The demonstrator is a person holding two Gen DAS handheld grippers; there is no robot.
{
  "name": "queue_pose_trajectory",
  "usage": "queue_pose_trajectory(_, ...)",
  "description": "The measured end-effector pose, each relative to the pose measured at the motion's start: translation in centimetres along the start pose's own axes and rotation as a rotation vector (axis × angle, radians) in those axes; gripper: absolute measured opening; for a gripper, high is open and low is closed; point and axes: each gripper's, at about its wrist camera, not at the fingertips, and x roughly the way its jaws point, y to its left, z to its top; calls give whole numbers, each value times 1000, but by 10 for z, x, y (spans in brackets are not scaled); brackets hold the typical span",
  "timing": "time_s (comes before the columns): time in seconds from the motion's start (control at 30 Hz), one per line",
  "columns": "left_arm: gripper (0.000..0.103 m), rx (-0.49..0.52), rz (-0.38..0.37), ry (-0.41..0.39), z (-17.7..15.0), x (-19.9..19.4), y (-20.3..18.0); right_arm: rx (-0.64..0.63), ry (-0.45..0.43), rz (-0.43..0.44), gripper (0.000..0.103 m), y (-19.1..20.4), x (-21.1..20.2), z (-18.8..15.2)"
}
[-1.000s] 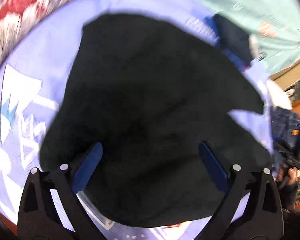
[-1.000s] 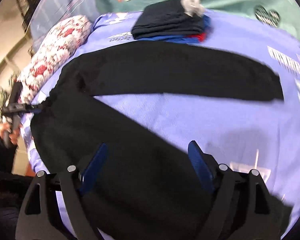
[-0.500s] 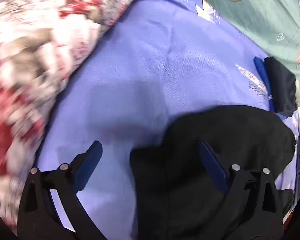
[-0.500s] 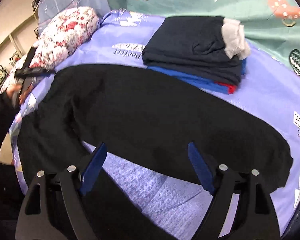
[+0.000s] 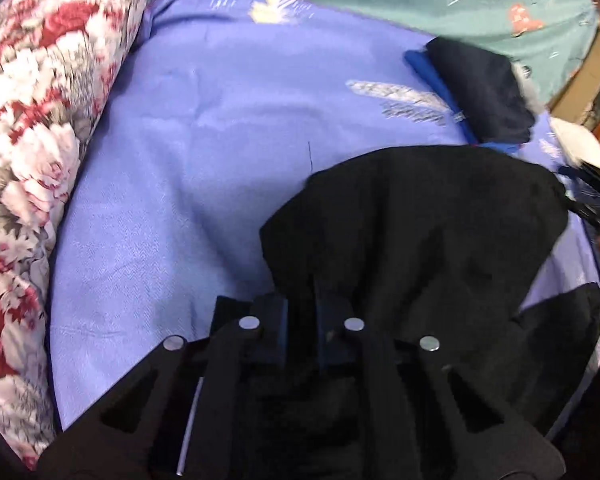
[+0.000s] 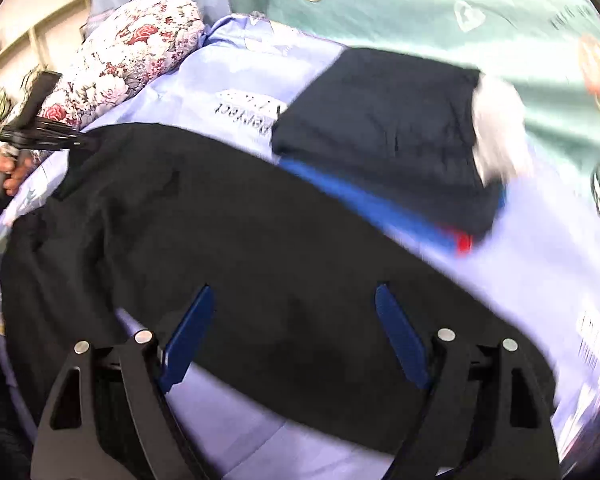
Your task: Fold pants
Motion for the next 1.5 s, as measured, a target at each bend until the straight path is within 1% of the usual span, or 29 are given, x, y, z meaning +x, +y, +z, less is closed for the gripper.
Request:
queue_pose_trajectory(0.07, 7, 25, -13, -12, -6, -11, -10, -49, 16, -17, 83, -6, 18, 19)
queue_pose_trajectory(0.17, 7, 52, -24, -20, -16, -22, -32, -98, 72, -48, 83, -14, 48, 34)
queue_pose_trajectory(0.27, 7, 60, -31, -23, -14, -21, -45, -102, 107, -42, 83, -26, 72, 43)
queue_pose_trajectory(0.37, 7, 47, -25, -10, -15, -17, -43, -83, 171, -26, 83, -38, 97, 43)
queue_pose_trajectory(0.4, 7, 45, -28, -7, -13, -14, -45, -77, 187, -29, 82, -40, 103, 41)
queue_pose_trajectory(0.43, 7, 45, -29, -5, -13, -13, -44, -72, 203, -19, 78, -41, 108, 39)
queue_pose_trajectory(0.47, 7, 42, -20, -5, -12, -12, -44, -70, 197, -11, 75, -41, 107, 39)
queue_pose_trajectory(0.5, 7, 38, -16, -8, -13, -14, -44, -70, 188, 8, 53, -40, 104, 38)
queue_pose_trajectory(0.53, 7, 31, -7, -10, -11, -13, -43, -73, 189, 21, 17, -38, 100, 38)
queue_pose_trajectory(0.57, 7, 26, 5, -13, -9, -14, -44, -70, 197, 40, 7, -38, 95, 37)
queue_pose_trajectory(0.63, 6, 24, 16, -19, -9, -18, -47, -88, 172, 43, 6, -32, 80, 34)
queue_pose_trajectory(0.73, 6, 16, 14, -33, -15, -30, -51, -101, 109, 58, 6, -22, 43, 25)
queue_pose_trajectory(0.8, 6, 7, 14, -54, -24, -46, -56, -104, 50, 72, 6, -9, 6, 13)
queue_pose_trajectory(0.83, 6, 7, 12, -62, -28, -51, -57, -108, 35, 75, 6, -3, -5, 8)
queue_pose_trajectory(0.93, 6, 16, 3, -98, -54, -78, -69, -127, -36, 101, 6, 29, -56, -25)
queue_pose_trajectory(0.97, 6, 16, 0, -104, -61, -84, -71, -133, -57, 114, 6, 42, -72, -42)
queue_pose_trajectory(1.0, 6, 13, -4, -109, -71, -89, -73, -136, -74, 135, 6, 55, -86, -61)
queue_pose_trajectory(1.03, 7, 7, -3, -107, -86, -94, -75, -139, -79, 150, 6, 67, -91, -72)
queue_pose_trajectory(1.07, 10, -2, -5, -99, -96, -94, -75, -150, -82, 169, 6, 85, -100, -98)
queue_pose_trajectory(1.1, 22, -23, -6, -84, -109, -93, -73, -150, -80, 190, 6, 96, -102, -118)
queue_pose_trajectory(1.13, 49, -47, -4, -67, -122, -91, -71, -142, -73, 217, 6, 107, -101, -136)
queue_pose_trajectory(1.17, 59, -89, -10, -60, -138, -90, -66, -133, -65, 237, 6, 112, -98, -149)
queue_pose_trajectory(1.2, 63, -133, -27, -57, -150, -90, -62, -124, -60, 251, 6, 117, -93, -165)
queue_pose_trajectory(1.23, 63, -192, -65, -48, -162, -91, -55, -104, -52, 255, 6, 121, -86, -182)
queue_pose_trajectory(1.3, 65, -344, -155, -51, -182, -94, -39, -51, -45, 261, 6, 114, -77, -198)
queue_pose_trajectory(1.33, 67, -419, -208, -62, -193, -97, -33, -34, -46, 263, 6, 112, -76, -198)
queue_pose_trajectory(1.4, 68, -497, -266, -71, -205, -98, -32, -10, -114, 274, 6, 104, -89, -194)
queue_pose_trajectory(1.43, 70, -541, -308, -79, -209, -98, -33, -6, -118, 277, 6, 103, -93, -197)
queue_pose_trajectory(1.5, 73, -591, -354, -98, -210, -96, -36, -20, -104, 267, 6, 108, -88, -196)
